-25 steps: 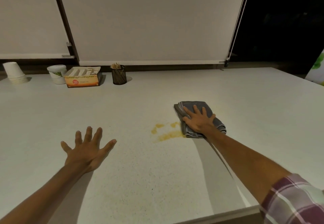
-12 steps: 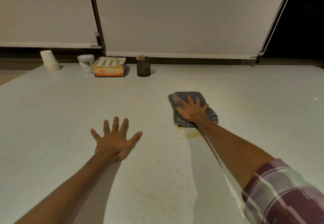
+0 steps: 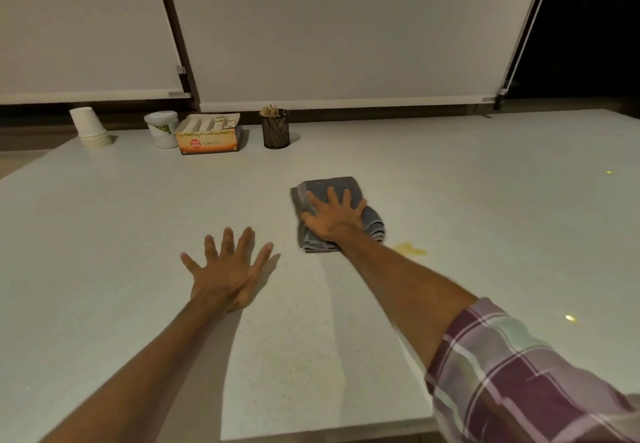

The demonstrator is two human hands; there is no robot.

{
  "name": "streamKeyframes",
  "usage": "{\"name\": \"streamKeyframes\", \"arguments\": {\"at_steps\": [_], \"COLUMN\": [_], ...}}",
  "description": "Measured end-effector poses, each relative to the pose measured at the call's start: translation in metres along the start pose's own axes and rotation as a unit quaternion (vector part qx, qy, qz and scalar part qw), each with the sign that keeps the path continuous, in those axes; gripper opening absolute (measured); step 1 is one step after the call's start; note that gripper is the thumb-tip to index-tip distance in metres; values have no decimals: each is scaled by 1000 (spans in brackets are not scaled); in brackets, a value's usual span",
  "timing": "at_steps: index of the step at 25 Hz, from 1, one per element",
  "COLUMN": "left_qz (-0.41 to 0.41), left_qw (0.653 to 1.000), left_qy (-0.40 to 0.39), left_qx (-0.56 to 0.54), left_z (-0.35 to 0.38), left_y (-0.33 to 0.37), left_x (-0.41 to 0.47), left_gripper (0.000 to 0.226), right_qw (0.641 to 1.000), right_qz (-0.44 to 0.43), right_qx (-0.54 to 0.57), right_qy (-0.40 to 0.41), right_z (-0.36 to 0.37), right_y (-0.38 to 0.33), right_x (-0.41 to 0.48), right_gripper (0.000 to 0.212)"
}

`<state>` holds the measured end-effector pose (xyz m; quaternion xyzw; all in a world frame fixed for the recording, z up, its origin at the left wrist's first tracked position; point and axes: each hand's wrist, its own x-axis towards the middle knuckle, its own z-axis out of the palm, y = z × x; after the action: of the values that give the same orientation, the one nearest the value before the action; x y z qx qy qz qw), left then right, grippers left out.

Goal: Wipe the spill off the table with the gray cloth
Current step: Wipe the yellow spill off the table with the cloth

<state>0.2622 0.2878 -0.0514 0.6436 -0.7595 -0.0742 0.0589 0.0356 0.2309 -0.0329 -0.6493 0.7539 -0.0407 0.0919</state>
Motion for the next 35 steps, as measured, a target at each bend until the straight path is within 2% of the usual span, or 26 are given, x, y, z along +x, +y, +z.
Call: {"name": "streamKeyframes", "arguments": {"at_steps": [5, 9, 13, 17, 21, 25, 28, 31, 35], "left_qz": [-18, -15, -17, -24, -23, -16, -17, -6, -16], "left_qw": [997, 995, 996, 997, 997, 997, 998, 999, 999], "left_qy": [30, 46, 49, 50, 57, 59, 44, 40, 27], "left_qx": [-69, -85, -78, -62, -53, -48, -37, -19, -17], "left_z": [-2, -2, -1, 0, 1, 5, 6, 12, 11], "left_y": [2, 1, 1, -1, -4, -5, -6, -8, -8], "left_x": [-5, -6, -4, -3, -1, 3, 4, 7, 10], "left_gripper": [82, 86, 89, 91, 94, 99, 98, 98, 102], "right_qw": [997, 991, 997, 996, 999, 996, 993, 990, 994], "right_qz": [-77, -125, -69, -83, -16, 43, 108, 138, 103], "right_qx": [21, 26, 14, -1, -23, -36, -15, 9, 26], "right_qy": [4, 37, 26, 24, 33, 74, 55, 37, 20], "right_z": [19, 31, 16, 14, -6, -3, -13, -28, -26], "right_y": [-28, 17, 23, 21, 97, 177, 219, 206, 129], "right_x": [-79, -144, -137, -124, -133, -176, -177, -141, -102], "right_gripper": [70, 70, 70, 66, 62, 69, 71, 67, 67]}}
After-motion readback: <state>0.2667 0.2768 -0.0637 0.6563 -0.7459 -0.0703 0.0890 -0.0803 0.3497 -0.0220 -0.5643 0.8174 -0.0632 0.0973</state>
